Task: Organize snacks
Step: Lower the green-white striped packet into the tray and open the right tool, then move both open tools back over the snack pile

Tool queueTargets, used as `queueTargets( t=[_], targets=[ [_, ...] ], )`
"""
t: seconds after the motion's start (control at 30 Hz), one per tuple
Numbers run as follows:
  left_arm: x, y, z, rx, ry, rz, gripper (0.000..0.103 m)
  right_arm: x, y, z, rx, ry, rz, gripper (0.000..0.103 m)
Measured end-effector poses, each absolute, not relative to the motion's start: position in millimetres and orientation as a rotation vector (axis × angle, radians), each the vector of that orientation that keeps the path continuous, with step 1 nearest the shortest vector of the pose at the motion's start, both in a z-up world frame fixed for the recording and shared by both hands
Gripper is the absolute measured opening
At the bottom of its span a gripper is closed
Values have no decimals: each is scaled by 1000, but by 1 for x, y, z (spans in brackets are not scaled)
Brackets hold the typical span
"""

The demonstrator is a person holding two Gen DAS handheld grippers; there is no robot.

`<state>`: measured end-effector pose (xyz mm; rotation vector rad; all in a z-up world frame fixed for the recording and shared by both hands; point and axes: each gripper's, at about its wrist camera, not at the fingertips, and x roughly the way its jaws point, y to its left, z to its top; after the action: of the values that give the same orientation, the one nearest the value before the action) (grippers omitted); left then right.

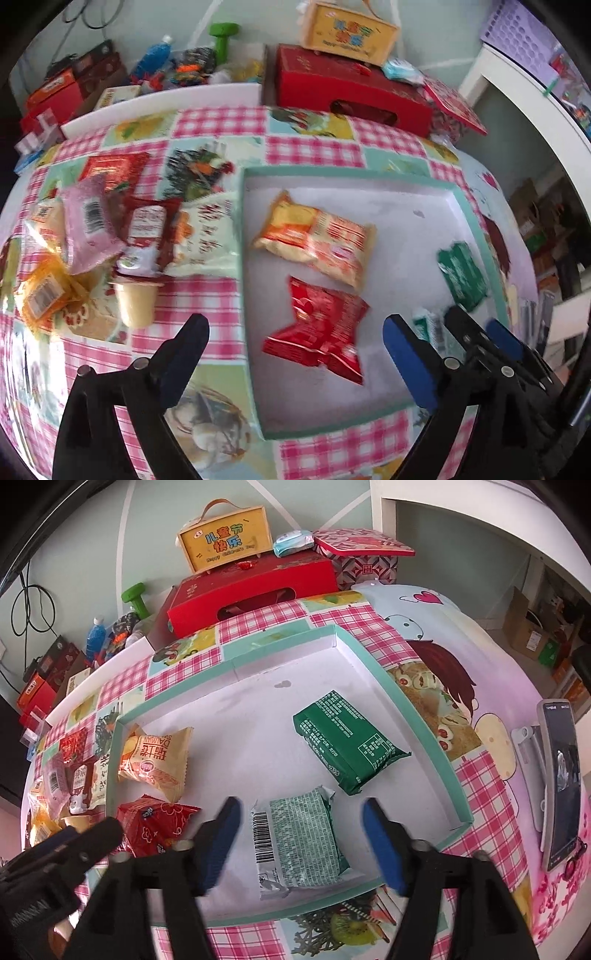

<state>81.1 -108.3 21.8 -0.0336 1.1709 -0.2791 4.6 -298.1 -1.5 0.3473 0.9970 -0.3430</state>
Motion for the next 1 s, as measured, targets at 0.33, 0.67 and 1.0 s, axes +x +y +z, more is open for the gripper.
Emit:
queueTargets(
  t=[0.33,0.67,1.0],
  targets=[
    [90,-80,10,33,1131,-98,96,6,-297,-1,340,989,-357,103],
    [87,-79,13,92,1080,-92,96,9,-290,2,321,982,-335,103],
    [89,-52,21,77,1054,-23,96,21,-248,12,262,956,-238,103]
  ],
)
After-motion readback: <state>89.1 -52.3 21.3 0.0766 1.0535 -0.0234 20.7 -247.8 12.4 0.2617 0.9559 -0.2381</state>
